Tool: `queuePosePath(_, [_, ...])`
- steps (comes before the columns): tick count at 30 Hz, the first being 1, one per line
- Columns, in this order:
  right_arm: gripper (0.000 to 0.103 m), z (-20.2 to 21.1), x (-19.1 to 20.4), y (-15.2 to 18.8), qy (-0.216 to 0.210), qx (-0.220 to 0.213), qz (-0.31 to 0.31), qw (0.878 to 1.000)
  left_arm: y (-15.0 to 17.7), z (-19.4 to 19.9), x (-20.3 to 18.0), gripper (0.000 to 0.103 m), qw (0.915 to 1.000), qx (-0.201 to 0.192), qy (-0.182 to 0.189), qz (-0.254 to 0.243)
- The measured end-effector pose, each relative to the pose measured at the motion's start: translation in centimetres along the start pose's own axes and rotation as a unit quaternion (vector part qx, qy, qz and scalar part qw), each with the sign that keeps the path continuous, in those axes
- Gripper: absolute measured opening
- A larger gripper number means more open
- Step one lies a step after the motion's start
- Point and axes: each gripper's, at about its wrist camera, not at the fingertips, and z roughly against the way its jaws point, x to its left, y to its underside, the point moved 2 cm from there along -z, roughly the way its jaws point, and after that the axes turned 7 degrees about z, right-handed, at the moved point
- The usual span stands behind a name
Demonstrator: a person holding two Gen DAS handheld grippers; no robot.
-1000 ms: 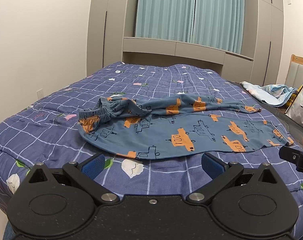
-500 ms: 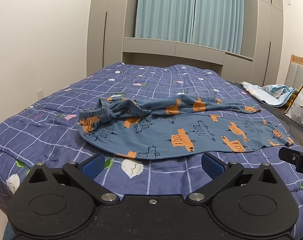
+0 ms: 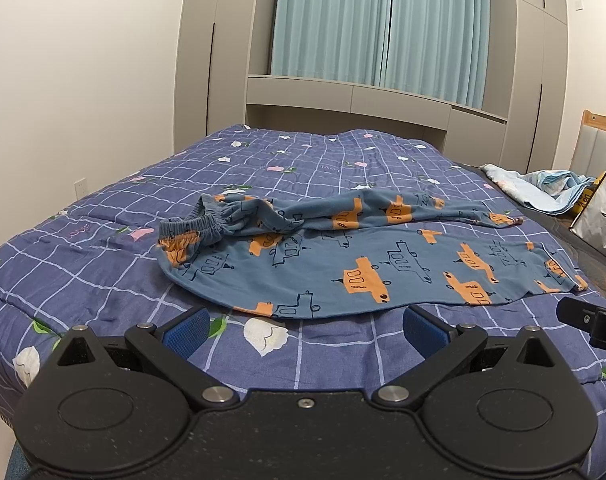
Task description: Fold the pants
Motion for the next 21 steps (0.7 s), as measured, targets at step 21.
queuePosePath(21, [0.103,-0.14,0.21,-0.02,0.000,0.003,0.003,1.000,0.08,-0.08,-0.09,0.103,1.0000,0.007,-0.002,0.000])
